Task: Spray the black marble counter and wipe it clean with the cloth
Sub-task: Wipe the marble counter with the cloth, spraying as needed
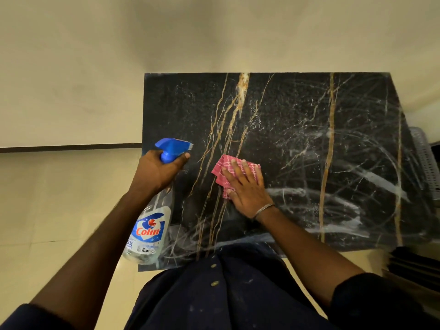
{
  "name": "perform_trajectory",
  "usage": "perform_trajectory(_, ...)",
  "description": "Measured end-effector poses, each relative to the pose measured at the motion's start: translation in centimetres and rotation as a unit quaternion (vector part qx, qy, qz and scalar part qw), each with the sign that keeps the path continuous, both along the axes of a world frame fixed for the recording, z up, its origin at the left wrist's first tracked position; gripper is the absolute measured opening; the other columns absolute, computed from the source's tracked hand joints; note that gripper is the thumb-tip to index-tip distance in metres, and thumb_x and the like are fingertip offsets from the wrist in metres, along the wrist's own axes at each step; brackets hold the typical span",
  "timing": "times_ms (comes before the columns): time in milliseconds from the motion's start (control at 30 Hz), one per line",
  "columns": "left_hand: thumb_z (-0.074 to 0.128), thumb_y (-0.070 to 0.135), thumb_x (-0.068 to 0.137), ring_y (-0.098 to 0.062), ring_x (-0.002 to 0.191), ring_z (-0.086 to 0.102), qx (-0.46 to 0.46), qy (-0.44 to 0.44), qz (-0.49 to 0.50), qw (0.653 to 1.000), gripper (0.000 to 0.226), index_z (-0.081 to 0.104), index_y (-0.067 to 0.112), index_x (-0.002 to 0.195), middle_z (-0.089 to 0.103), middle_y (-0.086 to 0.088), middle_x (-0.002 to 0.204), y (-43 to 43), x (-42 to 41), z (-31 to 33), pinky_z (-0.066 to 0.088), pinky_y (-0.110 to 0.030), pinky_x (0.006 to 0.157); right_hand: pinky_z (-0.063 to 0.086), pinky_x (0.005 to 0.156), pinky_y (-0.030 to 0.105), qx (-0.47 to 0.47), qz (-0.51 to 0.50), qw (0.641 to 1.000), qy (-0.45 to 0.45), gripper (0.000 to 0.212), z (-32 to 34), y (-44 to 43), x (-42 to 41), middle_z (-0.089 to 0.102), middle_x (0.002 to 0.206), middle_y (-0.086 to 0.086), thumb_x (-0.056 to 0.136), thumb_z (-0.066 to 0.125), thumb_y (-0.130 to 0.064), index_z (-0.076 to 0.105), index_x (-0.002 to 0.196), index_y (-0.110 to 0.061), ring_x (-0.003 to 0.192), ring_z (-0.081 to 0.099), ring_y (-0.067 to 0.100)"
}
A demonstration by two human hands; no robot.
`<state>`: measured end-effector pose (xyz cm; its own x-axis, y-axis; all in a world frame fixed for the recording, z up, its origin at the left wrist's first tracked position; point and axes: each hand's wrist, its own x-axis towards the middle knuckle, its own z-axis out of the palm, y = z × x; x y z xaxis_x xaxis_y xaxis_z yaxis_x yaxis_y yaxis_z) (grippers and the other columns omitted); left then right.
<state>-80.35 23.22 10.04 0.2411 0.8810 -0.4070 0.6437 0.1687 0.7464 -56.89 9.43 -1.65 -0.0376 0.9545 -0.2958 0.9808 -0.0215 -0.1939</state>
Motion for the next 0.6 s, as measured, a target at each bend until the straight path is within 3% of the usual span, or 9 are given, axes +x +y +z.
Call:
perform_trajectory(200,0.063,0.047,0.087,-0.024,0.074,0.067,0.013,0.004,0.016,1.0,0.044,0.061,0.009,0.108,0.07,-0.011,0.09,-1.1,-1.2,0.1,0.057,-0.038,0.075,-0.003,0.118,0.063,0.001,-0.132,0.991,-0.002,0.067,-0.6,-2.9,3.1,-0.009,0.164,0.001,0.093,0.014,-0.049,0.004,0.156,-0.03,0.152,-0.007,0.031)
perform_trajectory(333,0.063,0.05,0.086,-0.024,0.073,0.068,0.016,0.016,0.008,1.0,0.047,0.062,0.008,0.106,0.071,-0.01,0.089,-1.9,-1.6,-0.1,0.057,-0.037,0.073,-0.012,0.115,0.065,-0.022,-0.163,0.986,-0.018,0.069,-0.3,-1.7,0.7,-0.012,0.165,0.006,0.092,0.018,-0.046,-0.003,0.156,-0.03,0.15,-0.014,0.035)
perform_trajectory(600,0.064,0.05,0.085,-0.021,0.074,0.067,0.007,0.027,0.015,0.999,0.046,0.062,0.011,0.109,0.071,-0.008,0.09,-3.1,-2.4,-0.5,0.053,-0.029,0.068,-0.011,0.116,0.064,-0.024,0.046,0.999,0.005,0.067,0.4,0.7,-5.8,-0.017,0.165,0.002,0.102,0.031,-0.046,-0.005,0.157,-0.034,0.15,-0.02,0.031)
